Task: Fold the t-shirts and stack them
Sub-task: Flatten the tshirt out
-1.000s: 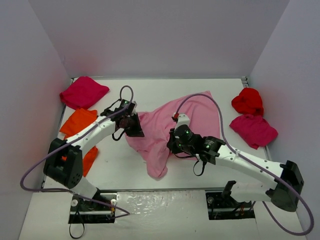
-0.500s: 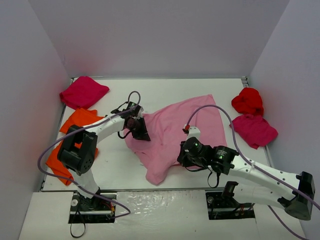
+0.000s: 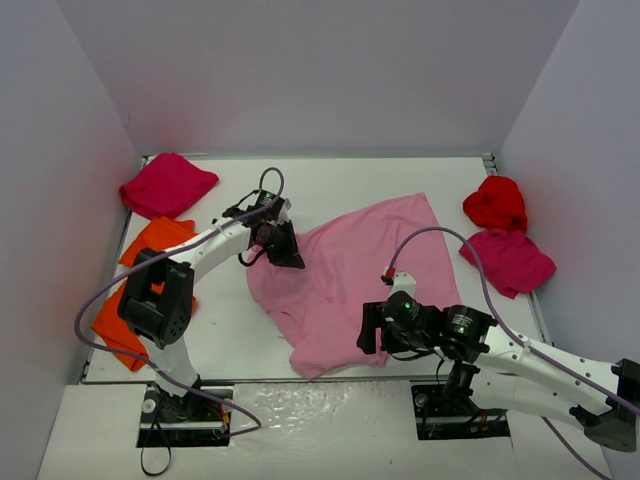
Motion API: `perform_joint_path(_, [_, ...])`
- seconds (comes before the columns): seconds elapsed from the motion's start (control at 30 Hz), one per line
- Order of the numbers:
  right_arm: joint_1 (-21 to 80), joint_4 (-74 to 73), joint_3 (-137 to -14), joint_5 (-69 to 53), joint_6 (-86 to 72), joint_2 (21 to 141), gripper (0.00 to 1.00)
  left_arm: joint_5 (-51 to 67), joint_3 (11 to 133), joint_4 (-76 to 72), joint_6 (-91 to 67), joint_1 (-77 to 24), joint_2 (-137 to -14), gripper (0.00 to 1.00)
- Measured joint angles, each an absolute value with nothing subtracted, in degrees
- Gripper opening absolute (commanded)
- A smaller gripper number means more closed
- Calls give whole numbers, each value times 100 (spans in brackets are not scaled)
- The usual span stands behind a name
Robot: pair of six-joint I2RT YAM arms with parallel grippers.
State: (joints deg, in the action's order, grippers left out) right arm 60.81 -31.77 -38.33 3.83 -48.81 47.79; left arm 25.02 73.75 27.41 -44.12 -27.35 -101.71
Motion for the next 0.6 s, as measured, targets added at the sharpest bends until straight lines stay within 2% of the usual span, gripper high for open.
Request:
perform_joint_path(0.1, [6090,-3225,-3840,515,-4912,4687,57,2434,7401,2833,-4403,-2735,-10158,0])
perform_joint_path(0.13, [6090,-3234,-3856,595,-4920,4691,47,2408,7401,2872,-4404,-2735,-10125,0])
perform_joint_path(0.17, [6090,-3238,-3882,701,-4913,4716,31,2381,7378,2897,-4406,-2735,-10064,0])
perform_joint_path(0.27, [6087,-3205,-4074,1121,-4772,5032,2,2260,7069,2937,-4448,-2738,-9566,0])
perform_joint_path(0.37, [5957,-2901,-4451,1540,-4477,5759,0,2167,6410,2796,-4704,-2777,-8671,0])
perform_joint_path(0.47, [5403,-1966,-4702,1464,-4076,6708,0,2095,5807,2769,-4941,-2847,-7935,0])
perform_joint_path(0.6, [4351,-956,-4733,958,-3552,7706,0,2015,5484,2791,-5097,-2911,-7798,0])
